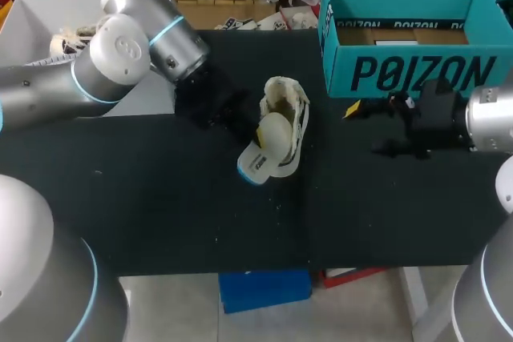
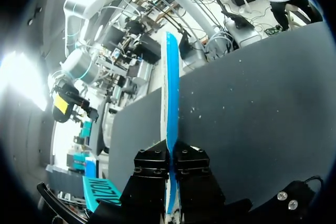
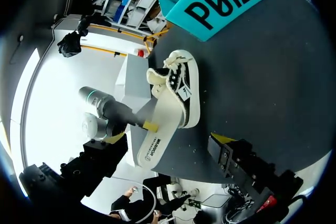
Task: Take the shoe out of the shoebox, open the shoe tongue, remove and reinsert the insole, then place the shoe into the shoebox
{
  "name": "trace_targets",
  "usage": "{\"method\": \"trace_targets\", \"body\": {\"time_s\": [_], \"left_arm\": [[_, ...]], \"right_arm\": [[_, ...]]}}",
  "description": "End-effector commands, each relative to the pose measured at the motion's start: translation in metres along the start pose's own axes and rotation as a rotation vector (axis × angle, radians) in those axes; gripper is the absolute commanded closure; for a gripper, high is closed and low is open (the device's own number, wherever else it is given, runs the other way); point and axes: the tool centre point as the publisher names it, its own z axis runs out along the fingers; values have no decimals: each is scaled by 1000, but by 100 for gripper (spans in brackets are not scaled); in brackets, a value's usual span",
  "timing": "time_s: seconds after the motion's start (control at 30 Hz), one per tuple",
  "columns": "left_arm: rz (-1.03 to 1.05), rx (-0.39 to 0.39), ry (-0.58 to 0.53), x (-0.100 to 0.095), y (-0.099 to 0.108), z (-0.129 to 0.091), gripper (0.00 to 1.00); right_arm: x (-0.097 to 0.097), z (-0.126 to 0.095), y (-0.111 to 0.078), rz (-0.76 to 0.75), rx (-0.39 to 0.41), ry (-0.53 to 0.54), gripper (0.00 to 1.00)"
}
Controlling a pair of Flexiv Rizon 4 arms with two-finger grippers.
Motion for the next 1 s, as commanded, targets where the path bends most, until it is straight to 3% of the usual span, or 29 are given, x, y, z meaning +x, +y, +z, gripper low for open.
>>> {"method": "trace_targets", "body": {"time_s": [0.03,1.0], "left_arm": [[2,24,13,-6,15,1,100],[-36,-58,30,-16,71,6,100]], "right_arm": [[1,0,0,1,0,-3,0],[1,0,0,1,0,-3,0]]}}
